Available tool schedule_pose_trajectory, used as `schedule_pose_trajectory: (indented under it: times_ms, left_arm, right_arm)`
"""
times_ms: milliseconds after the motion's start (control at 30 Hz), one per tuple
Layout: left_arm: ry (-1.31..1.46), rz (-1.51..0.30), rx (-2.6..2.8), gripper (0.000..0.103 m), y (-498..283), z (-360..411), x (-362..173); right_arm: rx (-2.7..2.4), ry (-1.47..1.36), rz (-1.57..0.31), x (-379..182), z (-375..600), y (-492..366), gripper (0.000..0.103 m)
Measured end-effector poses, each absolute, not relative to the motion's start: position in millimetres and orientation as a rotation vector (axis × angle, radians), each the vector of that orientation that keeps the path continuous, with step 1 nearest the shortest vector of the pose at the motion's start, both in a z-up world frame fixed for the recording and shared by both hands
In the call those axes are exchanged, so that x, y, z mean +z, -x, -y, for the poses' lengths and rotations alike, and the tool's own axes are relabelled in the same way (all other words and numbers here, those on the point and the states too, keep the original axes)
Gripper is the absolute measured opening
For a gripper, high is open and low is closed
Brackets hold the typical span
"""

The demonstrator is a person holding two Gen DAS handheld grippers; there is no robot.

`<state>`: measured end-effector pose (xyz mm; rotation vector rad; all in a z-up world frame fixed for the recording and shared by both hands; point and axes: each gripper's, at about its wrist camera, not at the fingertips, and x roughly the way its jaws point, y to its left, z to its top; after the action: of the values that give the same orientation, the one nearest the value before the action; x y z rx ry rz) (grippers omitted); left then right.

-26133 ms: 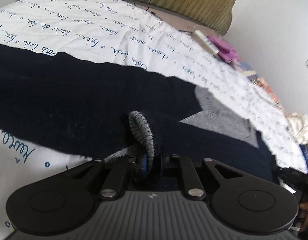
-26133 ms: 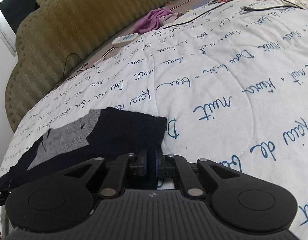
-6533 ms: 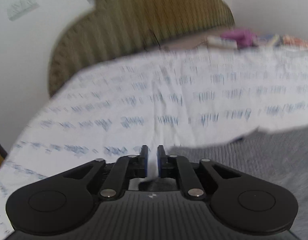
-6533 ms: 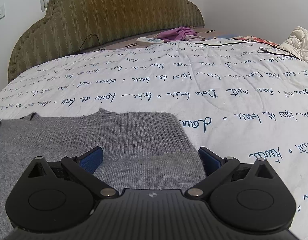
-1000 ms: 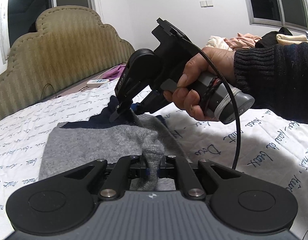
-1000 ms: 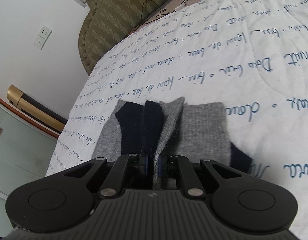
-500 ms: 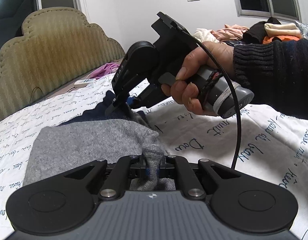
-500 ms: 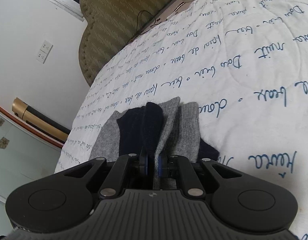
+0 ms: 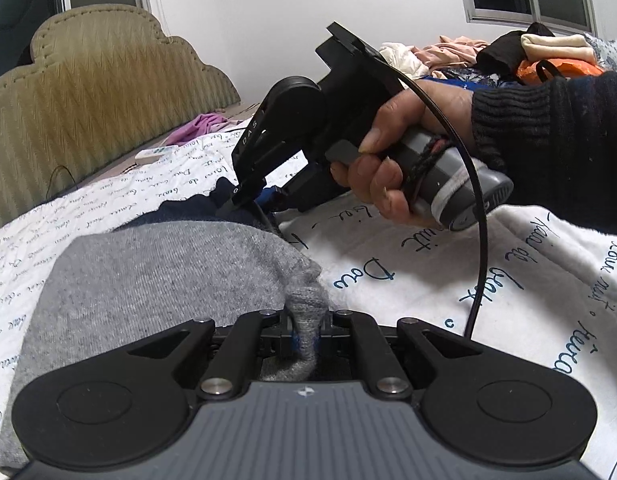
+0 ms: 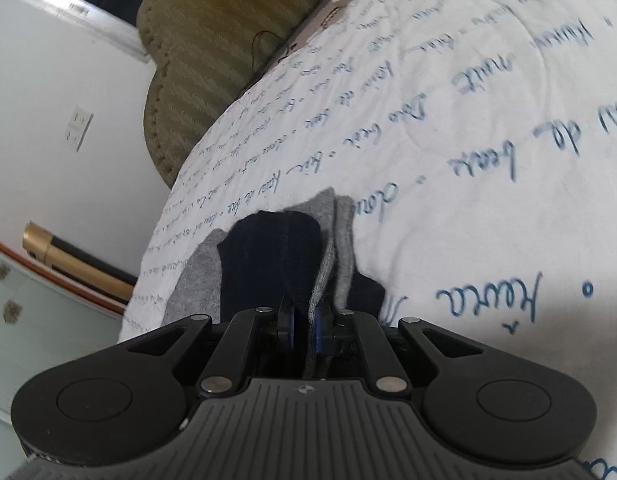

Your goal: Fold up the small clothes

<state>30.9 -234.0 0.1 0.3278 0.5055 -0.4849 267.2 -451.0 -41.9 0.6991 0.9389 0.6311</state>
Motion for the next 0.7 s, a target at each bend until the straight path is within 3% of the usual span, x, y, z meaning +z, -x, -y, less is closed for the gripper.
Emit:
schedule_pose_trajectory:
  times_ms: [67,100,167,267,333,367,400,567,700]
  left_arm:
    - [-0.33,-0.523,-0.499,0.006,-34.1,233.1,-2.5]
    - [-0.321,-0.521,-0.51,0.007,-34.3,230.7,-0.3]
    - [-0.305,-0.513,-0.55,0.011,-34.1,221.4,7.9]
    - [-0.24,-0.47,-0.629,0.02,-30.0,185.7,35.5]
    - [-0.151,-0.439,-0.621,0.048,-33.0,148.4,54.5]
    - [-0.1,-0.428,-0.59,0.074,-40.6,133.5,61.2]
    - [-0.04,-0.412,-0.539,0.083,-51.1,116.1,67.4]
    - [0.188,-0.484,-0.292,0.081,-122.6,63.8,78.5]
    - [0.401,-0.701,-0.239,0.081,-188.9,77.2,60.3]
  right_arm:
    - [0.624,-0.712,-0.94,-46.5,451.4,-265.9,0.009]
    - [0.618,-0.715,-0.94,-47.6,451.3,-265.5,0.015]
    - [0.602,-0.706,-0.937,-48.3,450.5,-264.2,0.016]
    - [0.579,-0.715,-0.918,-36.9,453.4,-256.5,0.034]
    - [0.576,-0.711,-0.854,-19.3,461.0,-246.9,0.043]
    - [0.572,-0.714,-0.815,-11.0,466.6,-243.1,0.044]
    - [0.56,-0.717,-0.786,-4.3,471.7,-240.4,0.045]
    - [0.524,-0.661,-0.8,8.1,463.6,-248.3,0.044]
    - [0.509,-0.593,-0.844,0.6,439.2,-264.7,0.044]
